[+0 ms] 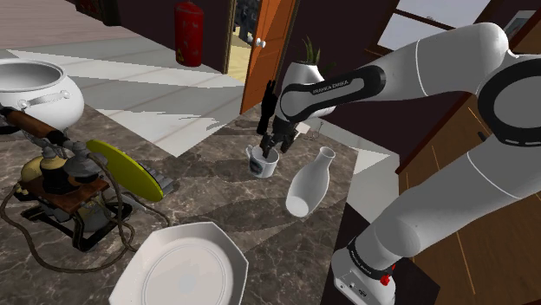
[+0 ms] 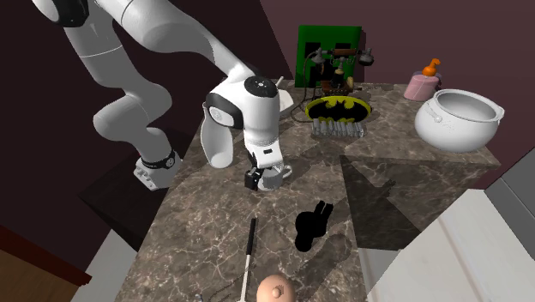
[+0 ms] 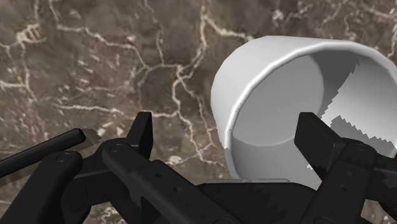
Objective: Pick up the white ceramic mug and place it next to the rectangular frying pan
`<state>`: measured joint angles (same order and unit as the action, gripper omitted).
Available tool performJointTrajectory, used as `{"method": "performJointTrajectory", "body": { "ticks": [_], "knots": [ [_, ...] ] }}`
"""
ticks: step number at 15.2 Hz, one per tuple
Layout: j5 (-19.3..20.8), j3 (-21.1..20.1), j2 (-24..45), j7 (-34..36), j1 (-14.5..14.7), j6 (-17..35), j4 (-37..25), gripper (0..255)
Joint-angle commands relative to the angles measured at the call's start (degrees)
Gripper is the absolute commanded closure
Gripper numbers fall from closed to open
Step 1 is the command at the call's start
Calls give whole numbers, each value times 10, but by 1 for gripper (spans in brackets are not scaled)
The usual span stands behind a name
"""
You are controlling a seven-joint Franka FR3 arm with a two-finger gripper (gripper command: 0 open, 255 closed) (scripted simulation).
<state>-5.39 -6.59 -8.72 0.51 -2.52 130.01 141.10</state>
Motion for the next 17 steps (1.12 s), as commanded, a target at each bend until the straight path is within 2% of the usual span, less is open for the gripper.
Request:
{"method": "performJointTrajectory", "body": {
  "ticks": [1,2,11,17],
  "knots": [
    [0,0,0,0,0,0,0,0],
    [0,0,0,0,0,0,0,255],
    [0,0,0,0,0,0,0,255],
    [0,2,-28,1,0,-50,-22,255]
  ]
}}
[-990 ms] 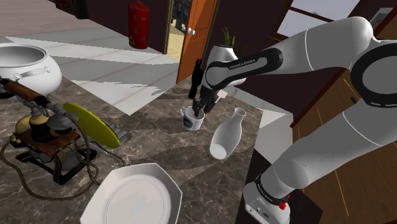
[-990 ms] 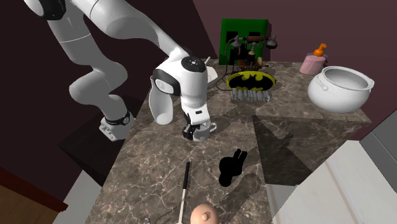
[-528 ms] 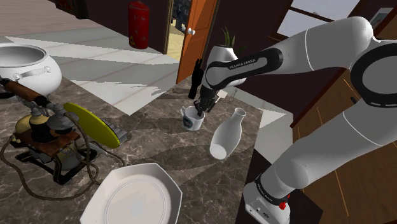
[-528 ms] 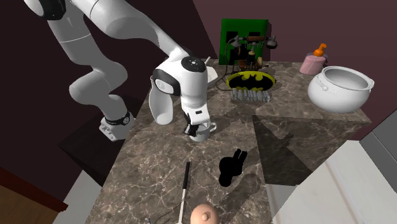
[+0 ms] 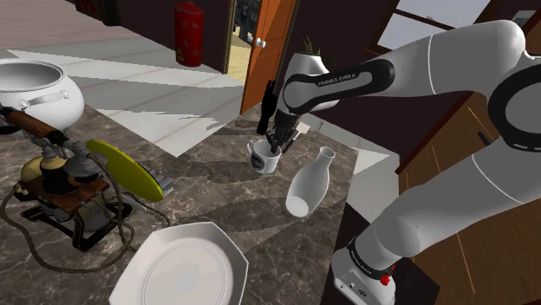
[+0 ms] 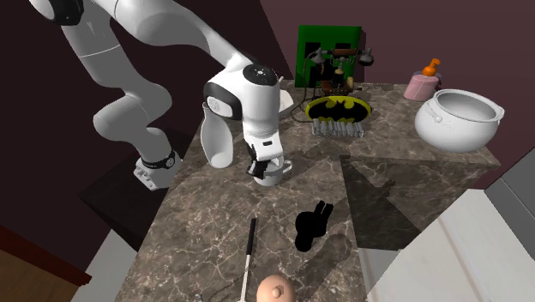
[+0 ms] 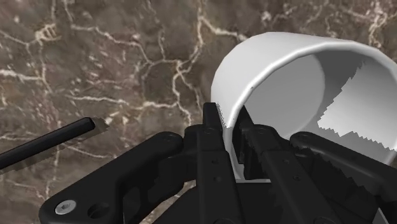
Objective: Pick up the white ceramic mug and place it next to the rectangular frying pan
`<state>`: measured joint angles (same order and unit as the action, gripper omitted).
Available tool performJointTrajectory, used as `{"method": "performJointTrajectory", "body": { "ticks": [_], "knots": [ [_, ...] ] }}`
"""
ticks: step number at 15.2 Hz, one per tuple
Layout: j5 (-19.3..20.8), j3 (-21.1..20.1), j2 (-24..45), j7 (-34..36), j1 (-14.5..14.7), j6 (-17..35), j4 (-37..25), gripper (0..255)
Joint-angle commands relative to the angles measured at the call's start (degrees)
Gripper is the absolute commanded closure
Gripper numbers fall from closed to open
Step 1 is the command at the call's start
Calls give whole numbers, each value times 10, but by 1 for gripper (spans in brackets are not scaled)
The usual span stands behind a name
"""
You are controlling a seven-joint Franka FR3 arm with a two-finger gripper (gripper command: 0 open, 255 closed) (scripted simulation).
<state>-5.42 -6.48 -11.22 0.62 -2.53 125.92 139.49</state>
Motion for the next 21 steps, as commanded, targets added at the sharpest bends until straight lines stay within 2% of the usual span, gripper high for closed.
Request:
{"method": "performJointTrajectory", "body": {
  "ticks": [1,21],
  "knots": [
    [0,1,-8,1,0,-18,-10,255],
    [3,6,-63,6,-2,-179,-116,255]
  ]
}}
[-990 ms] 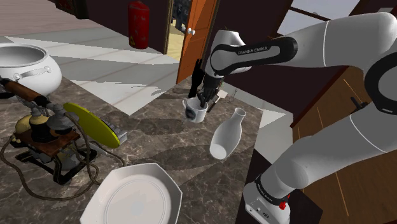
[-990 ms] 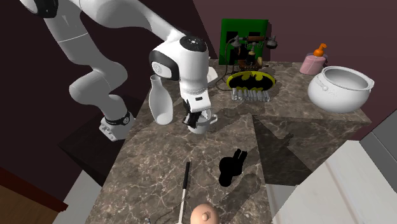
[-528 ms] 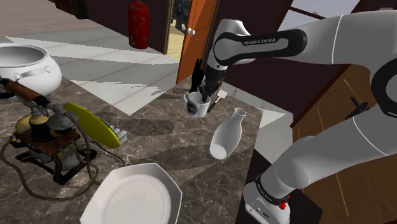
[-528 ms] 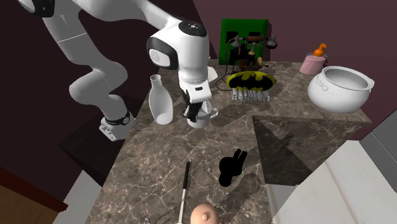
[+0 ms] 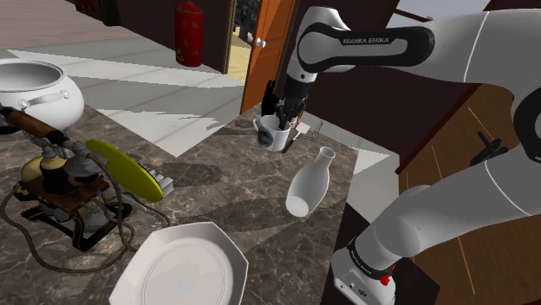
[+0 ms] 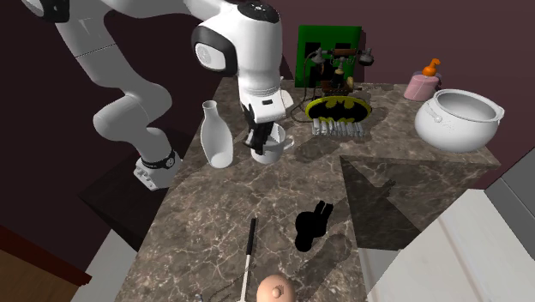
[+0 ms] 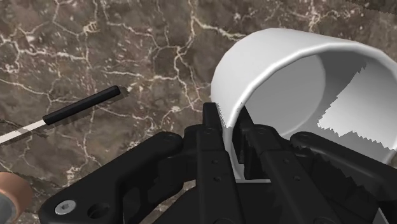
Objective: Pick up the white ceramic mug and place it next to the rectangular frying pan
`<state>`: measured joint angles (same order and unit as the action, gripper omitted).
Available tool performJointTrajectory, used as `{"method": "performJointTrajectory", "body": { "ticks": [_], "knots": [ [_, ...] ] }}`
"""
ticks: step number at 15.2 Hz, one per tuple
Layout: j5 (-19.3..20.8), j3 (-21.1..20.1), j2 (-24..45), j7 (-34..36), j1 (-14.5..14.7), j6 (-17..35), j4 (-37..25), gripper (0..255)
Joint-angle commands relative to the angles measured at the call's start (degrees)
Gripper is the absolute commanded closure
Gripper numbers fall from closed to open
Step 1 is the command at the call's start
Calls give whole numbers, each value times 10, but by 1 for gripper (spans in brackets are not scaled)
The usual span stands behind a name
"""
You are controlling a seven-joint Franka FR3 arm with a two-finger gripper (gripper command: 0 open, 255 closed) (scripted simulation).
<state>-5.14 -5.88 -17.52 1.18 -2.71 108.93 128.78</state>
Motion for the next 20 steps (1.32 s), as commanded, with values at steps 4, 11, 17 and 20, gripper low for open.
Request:
{"method": "performJointTrajectory", "body": {
  "ticks": [4,11,17,20],
  "knots": [
    [-8,-16,-20,25,12,-21,-3,255],
    [-44,-78,-69,112,55,-23,35,255],
    [-77,-137,-88,192,92,-23,43,255],
    [-93,-173,-88,238,110,-22,37,255]
  ]
}}
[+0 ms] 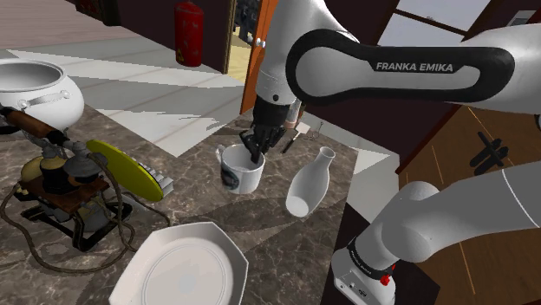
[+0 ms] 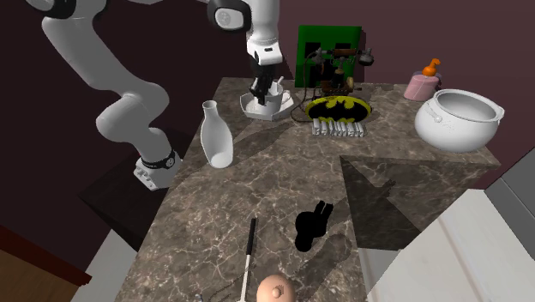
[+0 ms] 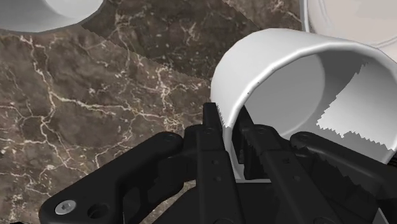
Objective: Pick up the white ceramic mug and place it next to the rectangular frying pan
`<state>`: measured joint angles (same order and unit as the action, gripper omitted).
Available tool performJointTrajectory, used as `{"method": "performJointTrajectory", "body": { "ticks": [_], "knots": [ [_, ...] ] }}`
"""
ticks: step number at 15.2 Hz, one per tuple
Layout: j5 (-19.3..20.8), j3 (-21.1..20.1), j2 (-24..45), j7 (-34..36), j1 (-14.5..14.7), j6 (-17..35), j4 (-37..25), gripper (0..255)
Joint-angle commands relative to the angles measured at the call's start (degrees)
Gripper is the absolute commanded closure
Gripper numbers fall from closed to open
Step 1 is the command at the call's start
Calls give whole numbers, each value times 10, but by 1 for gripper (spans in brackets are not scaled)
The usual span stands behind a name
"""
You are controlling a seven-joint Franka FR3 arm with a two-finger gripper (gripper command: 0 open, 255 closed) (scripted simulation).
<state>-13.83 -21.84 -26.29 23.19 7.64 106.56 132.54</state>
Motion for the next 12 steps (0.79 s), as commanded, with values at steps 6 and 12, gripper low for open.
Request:
{"method": "performJointTrajectory", "body": {
  "ticks": [6,12],
  "knots": [
    [-11,-21,10,15,8,50,38,255],
    [-14,-30,25,13,9,99,72,255]
  ]
}}
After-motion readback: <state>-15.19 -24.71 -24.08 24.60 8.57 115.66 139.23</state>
